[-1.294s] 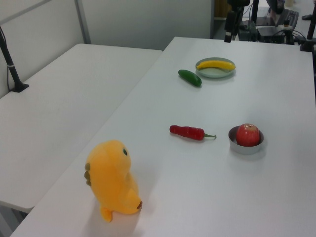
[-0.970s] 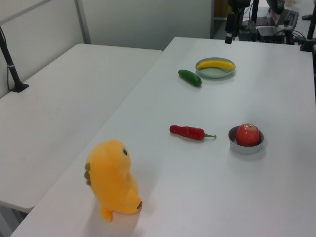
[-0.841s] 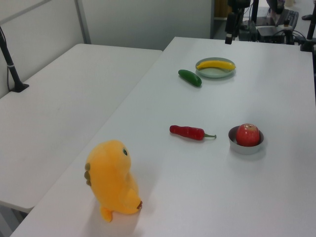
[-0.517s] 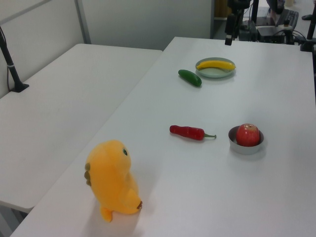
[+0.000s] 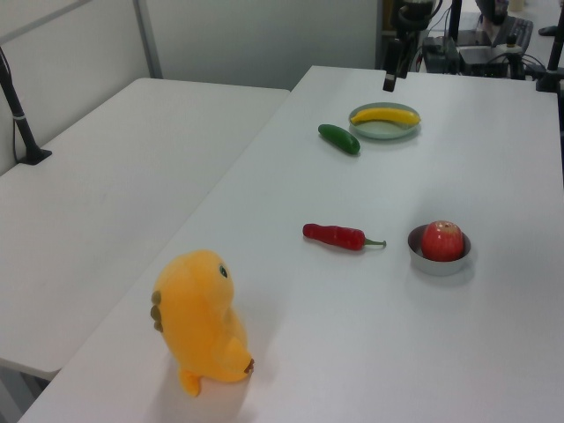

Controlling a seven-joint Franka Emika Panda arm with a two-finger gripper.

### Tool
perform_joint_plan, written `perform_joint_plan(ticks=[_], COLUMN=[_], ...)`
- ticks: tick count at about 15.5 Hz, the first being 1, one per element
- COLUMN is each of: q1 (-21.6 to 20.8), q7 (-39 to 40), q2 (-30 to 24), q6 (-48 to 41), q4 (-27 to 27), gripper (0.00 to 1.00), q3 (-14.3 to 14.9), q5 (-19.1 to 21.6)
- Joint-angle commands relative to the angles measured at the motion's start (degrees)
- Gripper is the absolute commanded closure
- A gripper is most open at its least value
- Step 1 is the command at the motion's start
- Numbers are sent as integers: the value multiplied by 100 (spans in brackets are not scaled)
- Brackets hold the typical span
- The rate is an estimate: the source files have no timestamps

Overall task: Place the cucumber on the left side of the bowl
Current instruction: 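Move the open gripper toward the green cucumber beside the plate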

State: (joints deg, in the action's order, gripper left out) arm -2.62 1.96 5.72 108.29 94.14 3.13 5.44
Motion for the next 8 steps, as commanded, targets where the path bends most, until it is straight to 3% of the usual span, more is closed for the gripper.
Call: perform_joint_plan(ticks=[1,8], q1=[156,323], q7=[121,103], q2=[174,631], q6=[551,1852], q4=[-1,-1], gripper=[0,0], q3=[12,47], q5=[-43,-52])
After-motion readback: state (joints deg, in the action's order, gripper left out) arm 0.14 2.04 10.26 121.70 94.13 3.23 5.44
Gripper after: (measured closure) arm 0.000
